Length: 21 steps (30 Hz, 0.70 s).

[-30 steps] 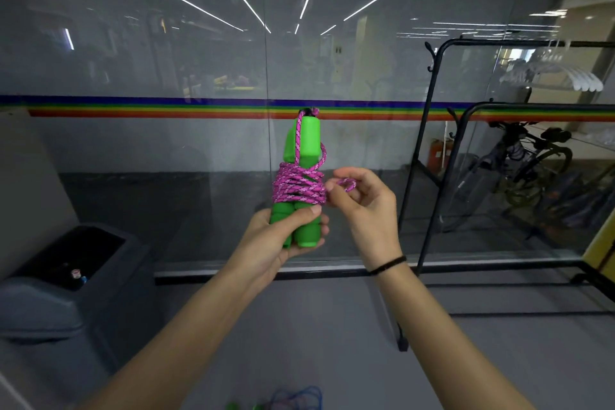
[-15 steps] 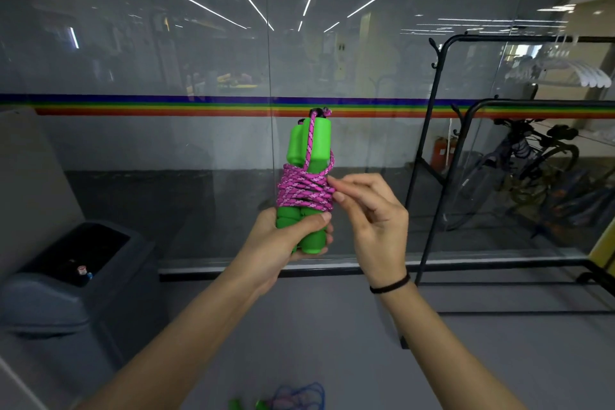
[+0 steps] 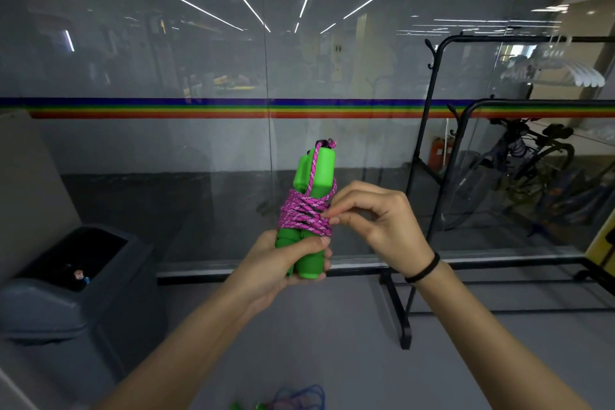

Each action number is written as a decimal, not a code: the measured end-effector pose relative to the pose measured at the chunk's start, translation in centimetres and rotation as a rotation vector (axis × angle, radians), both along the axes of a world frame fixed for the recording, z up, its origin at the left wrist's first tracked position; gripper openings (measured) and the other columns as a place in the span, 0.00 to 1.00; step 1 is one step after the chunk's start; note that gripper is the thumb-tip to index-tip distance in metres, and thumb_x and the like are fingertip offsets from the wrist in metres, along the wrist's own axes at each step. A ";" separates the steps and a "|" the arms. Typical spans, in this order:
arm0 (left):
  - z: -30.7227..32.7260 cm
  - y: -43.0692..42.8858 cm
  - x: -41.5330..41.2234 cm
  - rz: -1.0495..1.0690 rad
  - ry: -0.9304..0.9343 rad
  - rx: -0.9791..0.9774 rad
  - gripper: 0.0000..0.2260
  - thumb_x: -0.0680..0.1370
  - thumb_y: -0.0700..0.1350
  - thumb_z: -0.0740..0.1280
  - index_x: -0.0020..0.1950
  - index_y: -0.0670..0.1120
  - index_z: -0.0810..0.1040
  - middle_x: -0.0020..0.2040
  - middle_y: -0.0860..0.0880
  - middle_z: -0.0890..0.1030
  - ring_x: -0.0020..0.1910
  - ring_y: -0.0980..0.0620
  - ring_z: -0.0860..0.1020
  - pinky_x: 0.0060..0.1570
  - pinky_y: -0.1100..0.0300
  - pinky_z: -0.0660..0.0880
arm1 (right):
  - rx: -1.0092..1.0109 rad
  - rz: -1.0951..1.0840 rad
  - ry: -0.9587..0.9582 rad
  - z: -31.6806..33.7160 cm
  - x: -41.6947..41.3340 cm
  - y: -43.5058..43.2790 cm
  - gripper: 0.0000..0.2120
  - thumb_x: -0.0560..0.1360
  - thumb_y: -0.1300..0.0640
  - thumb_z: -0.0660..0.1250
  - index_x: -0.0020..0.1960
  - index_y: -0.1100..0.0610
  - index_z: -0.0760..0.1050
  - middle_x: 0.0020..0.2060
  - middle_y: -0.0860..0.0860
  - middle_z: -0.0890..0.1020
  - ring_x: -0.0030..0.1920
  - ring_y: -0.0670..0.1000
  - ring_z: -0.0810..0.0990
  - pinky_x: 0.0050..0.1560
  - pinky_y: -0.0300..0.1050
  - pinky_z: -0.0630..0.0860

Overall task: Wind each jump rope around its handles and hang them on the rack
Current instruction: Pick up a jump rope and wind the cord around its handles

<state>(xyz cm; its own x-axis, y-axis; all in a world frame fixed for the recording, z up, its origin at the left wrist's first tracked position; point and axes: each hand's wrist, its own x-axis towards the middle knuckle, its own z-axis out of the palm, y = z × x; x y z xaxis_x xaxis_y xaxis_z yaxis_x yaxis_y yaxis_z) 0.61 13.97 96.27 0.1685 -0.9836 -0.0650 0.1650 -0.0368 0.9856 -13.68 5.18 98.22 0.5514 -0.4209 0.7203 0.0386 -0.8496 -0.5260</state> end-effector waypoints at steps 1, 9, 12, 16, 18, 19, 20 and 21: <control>-0.1 0.0 -0.1 0.003 -0.007 0.004 0.02 0.72 0.39 0.70 0.43 0.41 0.81 0.34 0.46 0.83 0.33 0.52 0.81 0.37 0.58 0.81 | 0.017 -0.011 0.009 -0.1 -0.1 0.0 0.06 0.69 0.69 0.69 0.43 0.62 0.82 0.39 0.53 0.82 0.42 0.48 0.81 0.47 0.40 0.79; 0.4 -0.3 -0.1 0.031 -0.257 -0.058 0.02 0.71 0.36 0.70 0.39 0.41 0.81 0.33 0.46 0.82 0.32 0.53 0.80 0.38 0.58 0.80 | 0.371 -0.123 -0.033 -0.1 0.0 -0.4 0.07 0.64 0.65 0.74 0.36 0.55 0.80 0.36 0.50 0.82 0.38 0.48 0.81 0.45 0.42 0.80; 0.6 -0.3 -0.1 0.030 -0.258 -0.076 0.03 0.71 0.36 0.70 0.39 0.42 0.80 0.32 0.47 0.82 0.32 0.53 0.80 0.38 0.57 0.80 | 0.511 -0.116 -0.109 0.0 0.3 -0.2 0.08 0.64 0.67 0.73 0.36 0.56 0.77 0.32 0.47 0.83 0.33 0.43 0.81 0.34 0.34 0.78; 0.5 -0.4 -0.2 0.030 -0.230 -0.056 0.01 0.72 0.37 0.70 0.40 0.42 0.80 0.32 0.47 0.82 0.32 0.52 0.80 0.39 0.57 0.80 | 0.374 -0.205 -0.079 -0.1 0.5 0.3 0.07 0.64 0.63 0.75 0.37 0.53 0.79 0.35 0.46 0.83 0.35 0.41 0.81 0.39 0.30 0.76; 0.4 -0.5 -0.1 0.025 -0.221 -0.049 0.01 0.72 0.37 0.70 0.41 0.41 0.80 0.33 0.47 0.82 0.33 0.52 0.80 0.38 0.57 0.80 | 0.304 -0.251 -0.059 -0.1 0.5 0.4 0.06 0.64 0.61 0.75 0.39 0.53 0.80 0.35 0.45 0.83 0.36 0.42 0.81 0.41 0.31 0.77; 0.4 -0.5 0.0 0.022 -0.227 -0.044 0.01 0.72 0.37 0.70 0.41 0.41 0.81 0.33 0.46 0.82 0.33 0.52 0.80 0.38 0.57 0.80 | 0.267 -0.271 -0.037 -0.2 0.5 0.4 0.05 0.64 0.60 0.75 0.40 0.55 0.81 0.35 0.45 0.83 0.37 0.43 0.81 0.42 0.31 0.78; 0.3 -0.5 0.1 0.023 -0.242 -0.039 0.01 0.71 0.37 0.70 0.41 0.41 0.81 0.34 0.45 0.82 0.33 0.51 0.80 0.38 0.57 0.80 | 0.230 -0.285 -0.002 -0.2 0.5 0.4 0.05 0.65 0.59 0.75 0.40 0.56 0.81 0.34 0.46 0.82 0.37 0.44 0.81 0.42 0.32 0.78; 0.3 -0.5 0.2 0.025 -0.264 -0.035 0.00 0.71 0.37 0.70 0.41 0.41 0.81 0.35 0.45 0.82 0.33 0.51 0.80 0.38 0.57 0.80 | 0.187 -0.291 0.040 -0.2 0.4 0.3 0.05 0.65 0.58 0.75 0.40 0.57 0.81 0.34 0.46 0.82 0.38 0.44 0.81 0.42 0.32 0.78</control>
